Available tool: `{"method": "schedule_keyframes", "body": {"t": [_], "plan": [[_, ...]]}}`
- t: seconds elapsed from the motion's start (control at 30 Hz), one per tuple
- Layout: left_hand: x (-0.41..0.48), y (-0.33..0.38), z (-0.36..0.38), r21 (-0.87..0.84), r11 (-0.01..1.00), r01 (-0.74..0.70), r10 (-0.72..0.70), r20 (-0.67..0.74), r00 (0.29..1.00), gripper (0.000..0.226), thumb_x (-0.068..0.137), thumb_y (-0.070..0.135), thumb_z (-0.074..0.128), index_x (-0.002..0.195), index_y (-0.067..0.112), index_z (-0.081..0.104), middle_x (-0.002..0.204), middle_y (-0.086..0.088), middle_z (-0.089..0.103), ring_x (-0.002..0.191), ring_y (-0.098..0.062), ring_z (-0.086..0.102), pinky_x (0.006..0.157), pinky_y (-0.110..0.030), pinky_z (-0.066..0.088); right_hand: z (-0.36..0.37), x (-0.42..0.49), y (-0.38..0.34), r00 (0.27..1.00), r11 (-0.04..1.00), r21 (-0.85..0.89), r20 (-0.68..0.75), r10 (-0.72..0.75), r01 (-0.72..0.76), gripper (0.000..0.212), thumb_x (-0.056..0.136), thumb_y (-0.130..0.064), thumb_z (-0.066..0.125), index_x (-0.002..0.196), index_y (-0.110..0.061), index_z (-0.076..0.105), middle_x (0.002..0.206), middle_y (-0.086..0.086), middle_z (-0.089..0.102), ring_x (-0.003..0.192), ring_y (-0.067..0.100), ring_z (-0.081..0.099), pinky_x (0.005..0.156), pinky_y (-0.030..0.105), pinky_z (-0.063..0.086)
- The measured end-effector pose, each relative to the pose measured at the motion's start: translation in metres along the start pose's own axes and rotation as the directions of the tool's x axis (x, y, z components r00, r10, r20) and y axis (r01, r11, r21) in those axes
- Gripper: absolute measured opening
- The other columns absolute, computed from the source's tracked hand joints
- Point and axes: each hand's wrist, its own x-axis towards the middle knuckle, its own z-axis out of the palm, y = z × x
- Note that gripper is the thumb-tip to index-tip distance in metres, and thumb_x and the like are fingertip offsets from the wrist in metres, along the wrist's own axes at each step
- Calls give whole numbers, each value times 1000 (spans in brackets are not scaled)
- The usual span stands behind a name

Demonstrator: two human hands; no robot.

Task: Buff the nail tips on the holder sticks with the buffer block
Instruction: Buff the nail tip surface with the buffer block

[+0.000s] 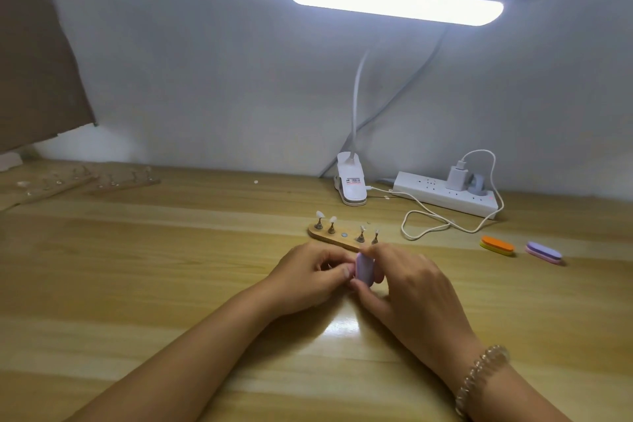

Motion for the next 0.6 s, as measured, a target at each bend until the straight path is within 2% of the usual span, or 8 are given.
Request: {"method": "schedule_keyframes", "body": {"t": [0.03,0.1,0.23,0.3,0.37,0.47,0.53,0.6], "plan": [[-1,1,0,29,1000,-11,10,23,1000,23,90,30,54,95,24,75,82,5,73,79,-18,65,75,-39,52,0,0,1,1000,1000,18,-7,22,-22,30,76,-29,81,100,-18,67,78,-9,62,68,20,61,65,35,51],[-1,-1,0,24,1000,-11,11,22,1000,22,87,32,53,91,30,74,87,0,74,85,-25,66,80,-42,51,-1,0,3,999,999,35,4,38,-39,34,81,-31,77,110,-17,66,84,-6,64,73,23,62,69,38,52],[0,-4,-2,-70,997,25,-28,-43,999,24,94,22,56,103,13,76,82,2,73,72,-11,60,68,-35,48,-1,-2,0,997,999,45,72,-15,11,31,81,-30,77,108,-19,66,84,-7,63,72,21,62,64,35,52],[-1,-2,-1,-13,1000,17,-17,2,1000,32,90,30,52,106,18,76,93,-1,76,86,-21,67,80,-41,53,-1,-1,1,998,998,56,61,13,-17,34,84,-33,75,114,-20,65,89,-8,63,75,18,62,65,31,49],[-2,0,1,43,999,14,-16,41,999,36,86,36,49,107,23,76,98,2,76,97,-24,67,89,-47,52,-1,0,4,998,996,76,22,55,-56,37,86,-35,71,119,-21,64,92,-9,62,75,14,61,63,25,45],[-2,-2,1,17,999,34,-35,26,999,36,86,35,48,105,23,76,98,5,75,95,-21,67,88,-51,51,1,0,2,998,998,56,59,35,-38,39,85,-38,71,120,-24,63,92,-12,62,72,14,61,62,28,48],[0,-2,0,-13,999,42,-42,0,999,34,86,35,49,102,23,76,95,3,76,92,-25,68,87,-53,51,2,-1,1,997,997,65,65,34,-39,36,84,-37,73,117,-25,64,88,-13,63,70,14,60,64,31,48],[1,-3,0,-29,998,52,-51,15,999,28,87,36,51,98,27,75,93,2,76,95,-23,70,91,-51,52,3,1,7,989,984,105,22,144,-146,30,86,-38,71,112,-26,62,83,-12,64,71,15,60,64,32,45]]}}
